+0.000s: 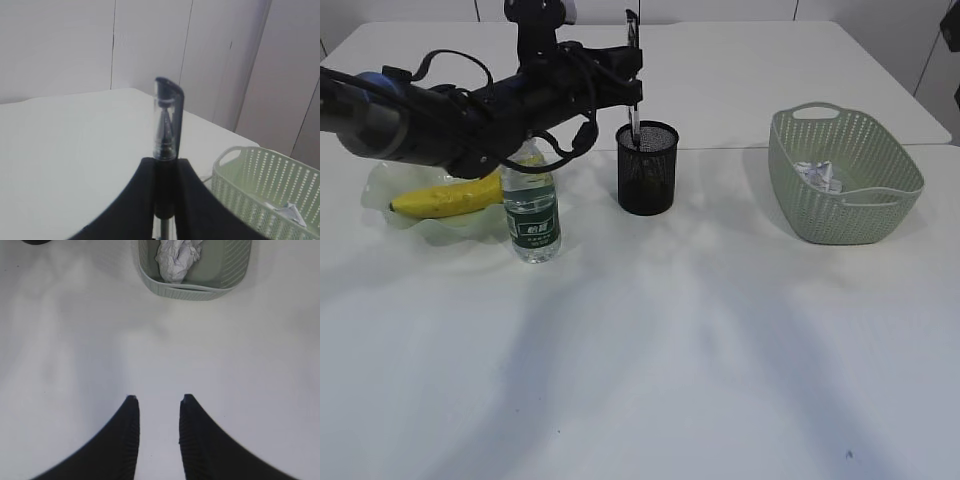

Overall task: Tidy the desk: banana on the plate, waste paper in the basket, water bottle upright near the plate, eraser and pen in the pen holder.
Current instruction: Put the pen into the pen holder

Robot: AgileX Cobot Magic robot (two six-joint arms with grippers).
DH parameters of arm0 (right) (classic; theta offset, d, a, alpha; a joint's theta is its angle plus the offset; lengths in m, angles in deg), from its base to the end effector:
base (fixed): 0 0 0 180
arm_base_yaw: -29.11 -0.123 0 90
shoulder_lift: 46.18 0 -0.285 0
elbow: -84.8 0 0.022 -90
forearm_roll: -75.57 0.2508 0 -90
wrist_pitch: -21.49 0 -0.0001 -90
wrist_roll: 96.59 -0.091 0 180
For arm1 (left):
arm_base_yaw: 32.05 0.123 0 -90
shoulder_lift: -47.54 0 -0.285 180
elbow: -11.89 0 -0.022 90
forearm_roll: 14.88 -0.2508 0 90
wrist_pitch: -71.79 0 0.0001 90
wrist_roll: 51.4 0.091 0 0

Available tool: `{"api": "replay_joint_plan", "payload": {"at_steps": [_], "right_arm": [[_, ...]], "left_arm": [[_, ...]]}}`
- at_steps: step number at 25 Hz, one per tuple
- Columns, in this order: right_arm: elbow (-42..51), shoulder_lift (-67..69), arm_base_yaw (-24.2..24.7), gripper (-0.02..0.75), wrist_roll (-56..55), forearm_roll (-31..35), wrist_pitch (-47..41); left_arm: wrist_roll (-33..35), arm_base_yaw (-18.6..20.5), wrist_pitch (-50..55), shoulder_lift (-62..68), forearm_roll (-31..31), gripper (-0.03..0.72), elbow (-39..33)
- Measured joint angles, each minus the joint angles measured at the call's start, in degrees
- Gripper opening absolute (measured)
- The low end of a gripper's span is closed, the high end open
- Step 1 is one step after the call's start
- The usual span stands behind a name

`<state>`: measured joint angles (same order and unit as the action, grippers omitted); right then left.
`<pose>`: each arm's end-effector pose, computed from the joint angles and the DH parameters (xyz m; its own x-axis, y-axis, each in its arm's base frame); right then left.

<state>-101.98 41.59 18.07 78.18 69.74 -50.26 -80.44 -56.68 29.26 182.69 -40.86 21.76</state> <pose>0.2713 0.0440 0.3883 -0.8790 -0.1114 -0.4637 -0.0952 0.9938 -0.0583 0.4489 -0.2354 0.2034 -0.0414 -0.1506 -0.9877 0.6686 0.7305 -0.1394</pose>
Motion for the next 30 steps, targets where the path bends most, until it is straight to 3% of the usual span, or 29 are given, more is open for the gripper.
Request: {"api": "replay_joint_plan", "payload": {"at_steps": [30], "right_arm": [[0.0, 0.0, 0.0, 0.212, 0.0, -0.1, 0.0]], "left_arm": [[3.0, 0.4, -2.9, 0.9, 0.0, 0.037, 0.0]]}}
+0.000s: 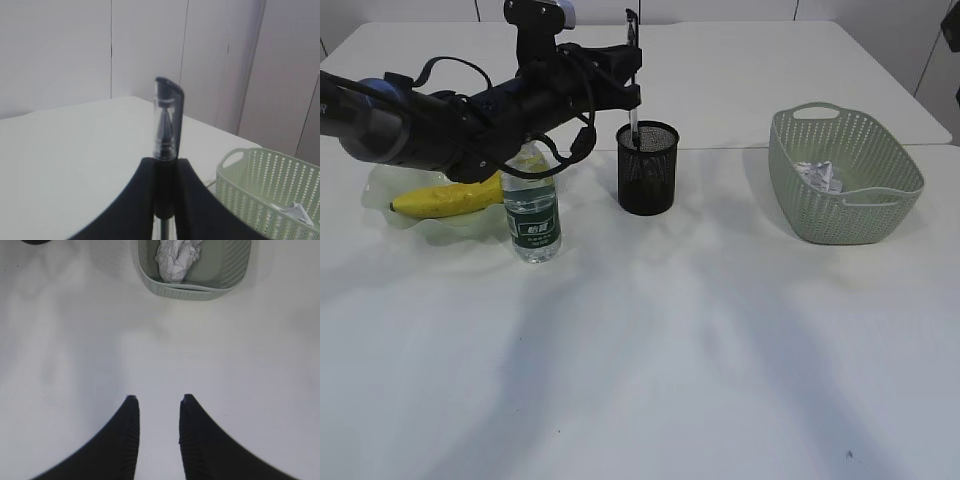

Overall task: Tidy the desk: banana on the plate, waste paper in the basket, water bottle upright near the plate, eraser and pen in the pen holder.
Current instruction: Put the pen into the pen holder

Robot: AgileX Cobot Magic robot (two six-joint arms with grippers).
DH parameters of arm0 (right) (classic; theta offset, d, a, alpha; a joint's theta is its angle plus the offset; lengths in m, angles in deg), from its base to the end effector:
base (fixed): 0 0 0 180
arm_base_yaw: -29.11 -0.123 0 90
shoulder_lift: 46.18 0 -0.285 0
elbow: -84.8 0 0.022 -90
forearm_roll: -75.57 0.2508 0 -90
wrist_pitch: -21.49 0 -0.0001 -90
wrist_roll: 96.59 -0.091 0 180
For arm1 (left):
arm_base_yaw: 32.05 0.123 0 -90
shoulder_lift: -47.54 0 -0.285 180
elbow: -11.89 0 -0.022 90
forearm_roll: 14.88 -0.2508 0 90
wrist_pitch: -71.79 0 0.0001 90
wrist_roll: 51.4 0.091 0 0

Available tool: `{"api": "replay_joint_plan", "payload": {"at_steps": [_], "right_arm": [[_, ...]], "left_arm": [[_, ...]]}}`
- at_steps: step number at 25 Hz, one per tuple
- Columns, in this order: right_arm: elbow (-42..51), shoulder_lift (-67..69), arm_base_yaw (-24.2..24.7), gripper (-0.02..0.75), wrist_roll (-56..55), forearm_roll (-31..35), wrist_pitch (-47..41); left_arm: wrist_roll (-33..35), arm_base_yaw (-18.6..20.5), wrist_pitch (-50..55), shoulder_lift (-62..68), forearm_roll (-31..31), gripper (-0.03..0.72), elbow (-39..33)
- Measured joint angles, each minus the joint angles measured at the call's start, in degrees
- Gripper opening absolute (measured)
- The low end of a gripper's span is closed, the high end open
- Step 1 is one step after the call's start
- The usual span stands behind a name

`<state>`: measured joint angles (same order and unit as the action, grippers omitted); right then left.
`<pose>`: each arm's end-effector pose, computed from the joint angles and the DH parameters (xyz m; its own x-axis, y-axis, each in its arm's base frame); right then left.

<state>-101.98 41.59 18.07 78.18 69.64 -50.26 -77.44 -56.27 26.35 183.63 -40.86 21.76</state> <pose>0.2713 0.0438 0.3883 -0.8789 -0.1119 -0.4638 -0.0949 0.9937 -0.0600 0.4504 -0.2337 0.1994 0.0134 -0.1359 -0.9906 0.6797 0.7278 -0.0907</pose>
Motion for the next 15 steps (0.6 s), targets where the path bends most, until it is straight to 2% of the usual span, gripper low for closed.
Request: {"api": "replay_joint_plan", "payload": {"at_steps": [11, 15], "right_arm": [[0.0, 0.0, 0.0, 0.212, 0.0, -0.5, 0.0], [0.0, 0.0, 0.0, 0.211, 0.0, -0.5, 0.0]], "left_arm": [[0.0, 0.0, -0.2, -0.6, -0.1, 0.037, 0.0], [0.0, -1.4, 0.0, -0.9, -0.1, 0.037, 0.0]]}}
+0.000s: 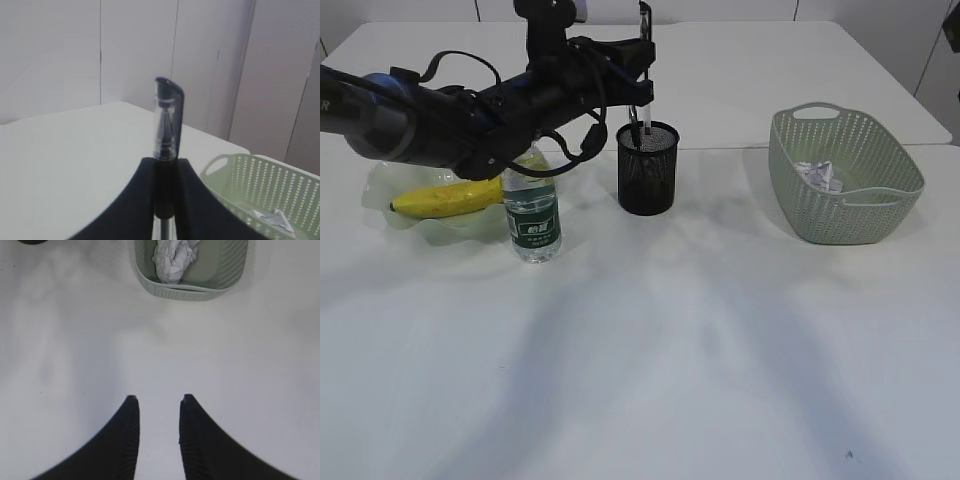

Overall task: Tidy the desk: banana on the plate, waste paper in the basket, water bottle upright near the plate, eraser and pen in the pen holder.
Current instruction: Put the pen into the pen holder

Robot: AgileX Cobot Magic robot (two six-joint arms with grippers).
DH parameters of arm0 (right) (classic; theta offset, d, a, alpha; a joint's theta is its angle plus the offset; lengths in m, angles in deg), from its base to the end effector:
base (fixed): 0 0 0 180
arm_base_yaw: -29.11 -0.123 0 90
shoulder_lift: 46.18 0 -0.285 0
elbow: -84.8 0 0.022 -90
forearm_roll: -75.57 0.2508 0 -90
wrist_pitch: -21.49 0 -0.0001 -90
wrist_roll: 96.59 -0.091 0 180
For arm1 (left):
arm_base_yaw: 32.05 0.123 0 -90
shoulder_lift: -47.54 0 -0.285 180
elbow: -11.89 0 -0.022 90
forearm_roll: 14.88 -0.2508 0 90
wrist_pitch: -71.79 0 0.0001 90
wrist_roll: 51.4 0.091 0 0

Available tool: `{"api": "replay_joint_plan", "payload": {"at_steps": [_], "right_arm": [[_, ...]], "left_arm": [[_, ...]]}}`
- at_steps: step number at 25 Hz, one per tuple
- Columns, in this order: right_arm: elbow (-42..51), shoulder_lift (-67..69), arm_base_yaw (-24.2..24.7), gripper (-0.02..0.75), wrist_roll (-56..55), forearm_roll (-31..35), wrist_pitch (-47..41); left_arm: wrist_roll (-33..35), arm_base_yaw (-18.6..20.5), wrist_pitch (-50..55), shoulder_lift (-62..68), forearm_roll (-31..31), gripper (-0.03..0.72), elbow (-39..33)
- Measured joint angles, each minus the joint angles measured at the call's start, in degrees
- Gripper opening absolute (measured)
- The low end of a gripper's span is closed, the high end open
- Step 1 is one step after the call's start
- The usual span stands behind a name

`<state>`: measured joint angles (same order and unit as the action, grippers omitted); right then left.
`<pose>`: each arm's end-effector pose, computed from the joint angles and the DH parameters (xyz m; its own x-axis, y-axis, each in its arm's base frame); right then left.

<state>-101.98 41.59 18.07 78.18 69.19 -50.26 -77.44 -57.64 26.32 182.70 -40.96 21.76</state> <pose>0.2714 0.0432 0.3884 -0.8783 -0.1144 -0.4642 -0.0936 0.9933 -0.0677 0.4434 -0.2439 0.2076 0.0254 -0.1422 -0.9895 0.6992 0.7100 -0.0841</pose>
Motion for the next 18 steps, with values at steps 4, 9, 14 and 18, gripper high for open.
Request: {"api": "replay_joint_plan", "payload": {"at_steps": [4, 9, 14, 18], "right_arm": [[0.0, 0.0, 0.0, 0.212, 0.0, 0.0, 0.0], [0.0, 0.0, 0.0, 0.211, 0.0, -0.1, 0.0], [0.0, 0.0, 0.0, 0.211, 0.0, -0.1, 0.0], [0.0, 0.0, 0.0, 0.212, 0.0, -0.1, 0.0]], "left_arm": [[0.3, -1.5, 1.8, -0.1, 0.2, 0.037, 0.0], [1.8, -1.8, 3.0, -0.1, 3.7, 0.037, 0.0], [3.9, -1.8, 3.1, -0.1, 6.3, 0.037, 0.0], [4.6, -1.8, 3.1, -0.1, 8.8, 0.037, 0.0]]}}
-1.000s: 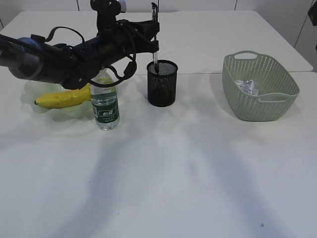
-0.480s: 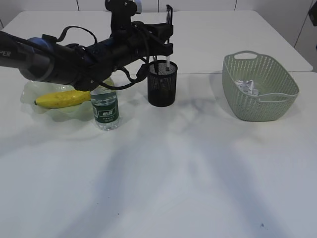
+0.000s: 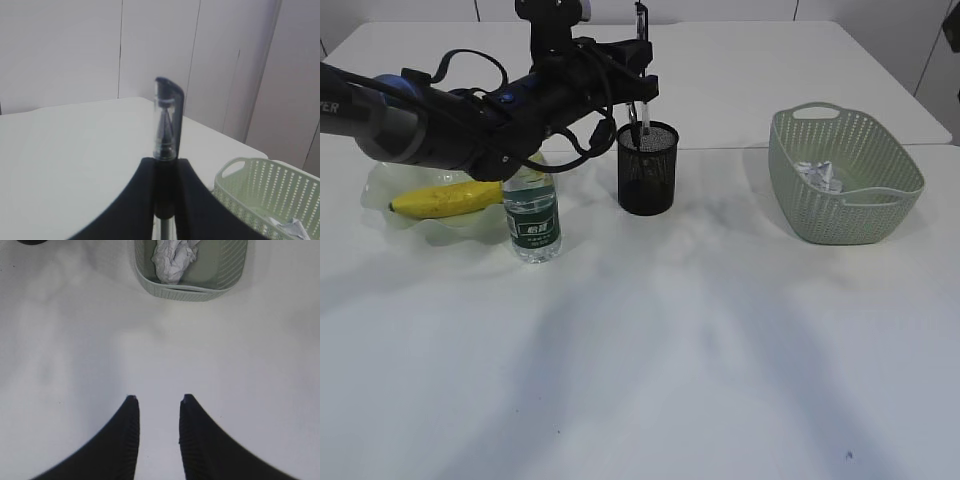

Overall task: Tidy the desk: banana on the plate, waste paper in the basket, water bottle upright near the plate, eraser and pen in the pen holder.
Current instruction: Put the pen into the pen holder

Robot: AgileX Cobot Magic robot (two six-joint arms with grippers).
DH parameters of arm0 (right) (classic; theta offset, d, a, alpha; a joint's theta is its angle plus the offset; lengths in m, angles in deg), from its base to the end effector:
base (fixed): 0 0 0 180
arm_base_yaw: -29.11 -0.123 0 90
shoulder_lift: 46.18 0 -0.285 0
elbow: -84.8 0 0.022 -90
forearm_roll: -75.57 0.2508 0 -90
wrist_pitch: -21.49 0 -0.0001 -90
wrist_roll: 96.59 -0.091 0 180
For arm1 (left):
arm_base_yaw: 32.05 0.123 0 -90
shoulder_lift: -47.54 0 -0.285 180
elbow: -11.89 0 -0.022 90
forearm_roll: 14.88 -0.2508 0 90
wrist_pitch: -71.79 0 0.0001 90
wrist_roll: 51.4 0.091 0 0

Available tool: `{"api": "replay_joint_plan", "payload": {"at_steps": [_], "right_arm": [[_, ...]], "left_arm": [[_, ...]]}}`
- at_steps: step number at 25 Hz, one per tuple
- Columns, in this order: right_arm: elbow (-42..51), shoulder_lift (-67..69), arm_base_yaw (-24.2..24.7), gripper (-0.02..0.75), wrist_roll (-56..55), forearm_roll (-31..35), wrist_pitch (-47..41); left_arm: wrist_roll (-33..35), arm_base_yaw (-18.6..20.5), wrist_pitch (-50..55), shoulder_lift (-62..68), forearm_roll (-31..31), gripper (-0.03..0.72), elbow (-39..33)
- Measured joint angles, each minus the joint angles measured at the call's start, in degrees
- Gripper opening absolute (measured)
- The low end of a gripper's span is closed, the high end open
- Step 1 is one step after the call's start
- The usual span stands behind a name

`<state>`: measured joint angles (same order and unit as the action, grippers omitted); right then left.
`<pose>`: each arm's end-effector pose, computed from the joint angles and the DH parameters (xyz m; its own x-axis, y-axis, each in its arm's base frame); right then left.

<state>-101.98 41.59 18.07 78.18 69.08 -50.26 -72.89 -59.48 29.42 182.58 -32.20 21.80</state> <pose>0.2715 0.0430 0.3884 -0.8782 -0.1150 -0.4643 -0.0932 0.9932 -0.0696 0.4426 -0.2503 0.2072 -0.0025 -0.1621 -0.9868 0.6350 0.7620 -0.1268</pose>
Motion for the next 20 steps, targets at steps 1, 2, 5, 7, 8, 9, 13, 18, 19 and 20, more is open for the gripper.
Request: {"api": "replay_joint_plan", "payload": {"at_steps": [1, 2, 5, 7, 8, 9, 13, 18, 19, 20], "right_arm": [[0.0, 0.0, 0.0, 0.212, 0.0, 0.0, 0.0], [0.0, 0.0, 0.0, 0.211, 0.0, 0.0, 0.0], [0.0, 0.0, 0.0, 0.211, 0.0, 0.0, 0.0], [0.0, 0.0, 0.0, 0.211, 0.0, 0.0, 0.0], [0.0, 0.0, 0.0, 0.212, 0.0, 0.0, 0.0], [0.0, 0.0, 0.0, 0.212, 0.0, 0.0, 0.0], [0.0, 0.0, 0.0, 0.212, 0.0, 0.0, 0.0], [0.0, 0.0, 0.0, 0.212, 0.0, 0.0, 0.0], [0.0, 0.0, 0.0, 0.212, 0.0, 0.0, 0.0], [0.0, 0.0, 0.0, 0.212, 0.0, 0.0, 0.0]], "left_arm": [[0.0, 0.0, 0.0, 0.0, 0.1, 0.037, 0.0], [0.0, 0.0, 0.0, 0.0, 0.4, 0.037, 0.0], [0.2, 0.0, 0.0, 0.3, 1.3, 0.037, 0.8], [0.2, -0.2, 0.2, 1.0, 1.6, 0.037, 2.4], [0.2, -0.3, 0.5, 1.3, 1.6, 0.037, 3.0], [0.2, -0.5, 0.8, 1.4, 1.6, 0.037, 3.6], [0.2, -0.6, 1.6, 1.4, 1.6, 0.037, 5.1], [0.2, -1.1, 2.9, 1.9, 1.6, 0.037, 5.1], [0.2, -1.3, 3.2, 2.1, 1.6, 0.037, 5.1], [0.2, -1.7, 3.2, 2.2, 1.6, 0.037, 5.1]]}}
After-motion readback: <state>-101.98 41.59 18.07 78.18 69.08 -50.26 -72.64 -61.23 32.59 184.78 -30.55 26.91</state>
